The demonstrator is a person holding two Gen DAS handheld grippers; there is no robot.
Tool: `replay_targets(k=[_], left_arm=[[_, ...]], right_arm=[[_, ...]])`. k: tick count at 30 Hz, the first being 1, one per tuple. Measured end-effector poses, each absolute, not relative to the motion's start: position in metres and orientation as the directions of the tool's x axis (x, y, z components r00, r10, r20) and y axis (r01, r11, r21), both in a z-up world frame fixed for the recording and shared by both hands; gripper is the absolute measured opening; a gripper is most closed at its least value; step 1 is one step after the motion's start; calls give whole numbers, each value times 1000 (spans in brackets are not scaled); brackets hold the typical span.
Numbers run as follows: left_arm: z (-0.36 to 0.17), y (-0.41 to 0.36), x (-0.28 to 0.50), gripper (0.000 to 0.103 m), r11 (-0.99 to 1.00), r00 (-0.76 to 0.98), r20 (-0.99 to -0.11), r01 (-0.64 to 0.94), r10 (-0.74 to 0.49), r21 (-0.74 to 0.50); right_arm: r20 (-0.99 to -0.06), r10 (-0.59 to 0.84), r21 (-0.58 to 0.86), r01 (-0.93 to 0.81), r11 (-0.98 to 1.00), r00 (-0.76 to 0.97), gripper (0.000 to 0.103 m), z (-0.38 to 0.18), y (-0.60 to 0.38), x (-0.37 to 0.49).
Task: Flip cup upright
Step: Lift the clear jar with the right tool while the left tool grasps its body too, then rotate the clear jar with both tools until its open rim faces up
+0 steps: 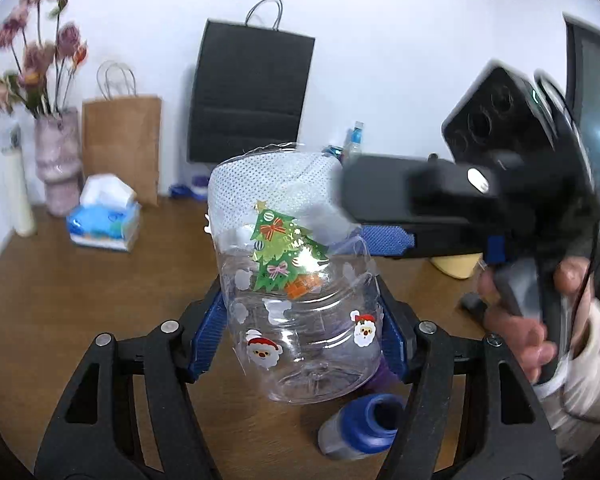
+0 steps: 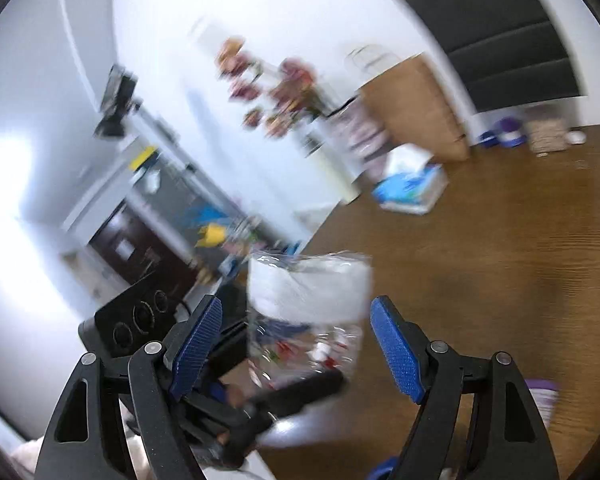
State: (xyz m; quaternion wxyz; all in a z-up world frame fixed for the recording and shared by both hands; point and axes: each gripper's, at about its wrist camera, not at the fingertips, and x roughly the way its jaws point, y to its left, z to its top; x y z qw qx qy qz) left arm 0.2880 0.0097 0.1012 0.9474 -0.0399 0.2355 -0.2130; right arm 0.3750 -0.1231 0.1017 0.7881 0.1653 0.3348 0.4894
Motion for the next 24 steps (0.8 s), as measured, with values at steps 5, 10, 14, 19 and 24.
replay_targets(k=[5,10,14,19,24], left_arm=[[97,29,284,63,906,813,-398,387,-424,-174],[95,35,280,64,906,819,-388,385,-424,-178],[92,39,277,65,901,822,-369,390,-433,-190],[91,43,273,65,883,805,-362,432,-470,-186],[82,50,275,60,886,796,-391,436,-462,-158]], right_arm=[[-375,878,591,-653,474,298,66,100,-105,375],[-384,872,572,-662,484,305,66,102,-97,372],[-401,843,459,-718,523,358,65,111,-87,357],[-362,793,179,-798,576,491,65,112,-72,316],[-324,749,-50,-801,597,579,65,94,-58,288]])
